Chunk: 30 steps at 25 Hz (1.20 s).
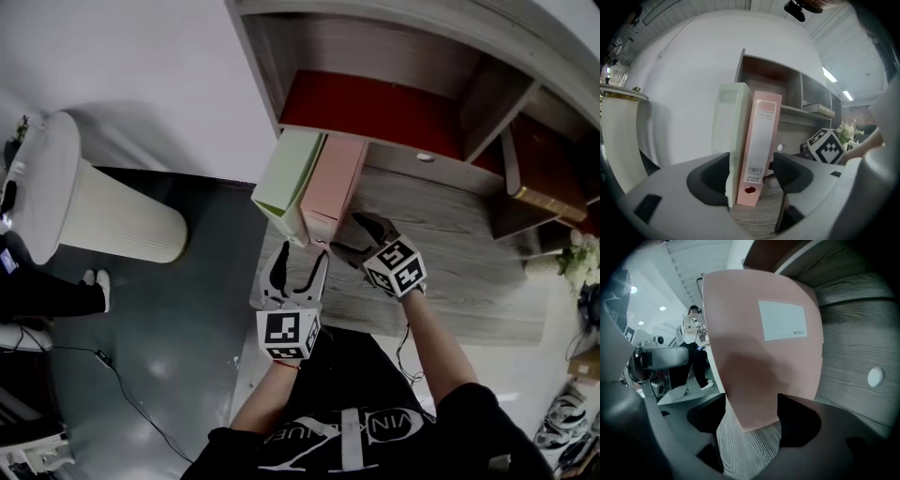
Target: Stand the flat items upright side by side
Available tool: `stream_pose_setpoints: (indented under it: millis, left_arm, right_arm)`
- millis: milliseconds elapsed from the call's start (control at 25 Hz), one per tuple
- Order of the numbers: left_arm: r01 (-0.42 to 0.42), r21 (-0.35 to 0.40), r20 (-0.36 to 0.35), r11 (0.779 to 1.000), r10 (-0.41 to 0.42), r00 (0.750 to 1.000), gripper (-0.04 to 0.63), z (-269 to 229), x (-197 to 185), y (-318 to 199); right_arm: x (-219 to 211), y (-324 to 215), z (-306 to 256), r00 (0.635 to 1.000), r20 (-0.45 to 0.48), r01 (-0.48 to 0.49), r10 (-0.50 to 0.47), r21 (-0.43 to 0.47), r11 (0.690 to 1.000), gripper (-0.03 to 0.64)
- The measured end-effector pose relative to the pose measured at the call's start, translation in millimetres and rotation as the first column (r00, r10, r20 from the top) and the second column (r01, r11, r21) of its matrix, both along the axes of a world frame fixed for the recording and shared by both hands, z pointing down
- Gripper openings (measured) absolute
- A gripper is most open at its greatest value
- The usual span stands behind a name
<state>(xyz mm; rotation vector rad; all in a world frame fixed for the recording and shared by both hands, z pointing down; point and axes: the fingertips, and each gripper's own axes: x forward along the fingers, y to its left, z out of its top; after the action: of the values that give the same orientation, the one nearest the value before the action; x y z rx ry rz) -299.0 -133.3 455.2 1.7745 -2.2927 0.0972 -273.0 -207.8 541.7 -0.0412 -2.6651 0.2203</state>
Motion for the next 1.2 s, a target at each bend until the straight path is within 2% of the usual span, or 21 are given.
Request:
stream_pose_setpoints:
  millis: [240,600,920,1200]
  left_arm:
    - [-0.003,0.011,0.011,1.0,0.003,1.0,0.243,-6,-1,8]
    - [-0.031,0.035,0.021,0.999,0.03,0.999,0.187,-24,4,12]
    - [0.003,0.073,0.032,0.997,-0.006,0.999,0.14,-46,-3,27]
    - [0.046,0.107,0.035,0.993,-0.05,0.998,0.069,-69,-16,48]
  right_arm:
    - [20,8,-33,0.996,0.082,-0.031,0.03,0.011,0.999,0.256]
    - [50,18,-89,0.973,0.222,-0.073,0.069,0.01,0.997,0.143]
    - [74,21,-123,0.948,0.302,-0.109,0.101,0.008,0.994,0.07]
    - [83,23,-149,0.93,0.356,-0.11,0.093,0.027,0.994,0.031]
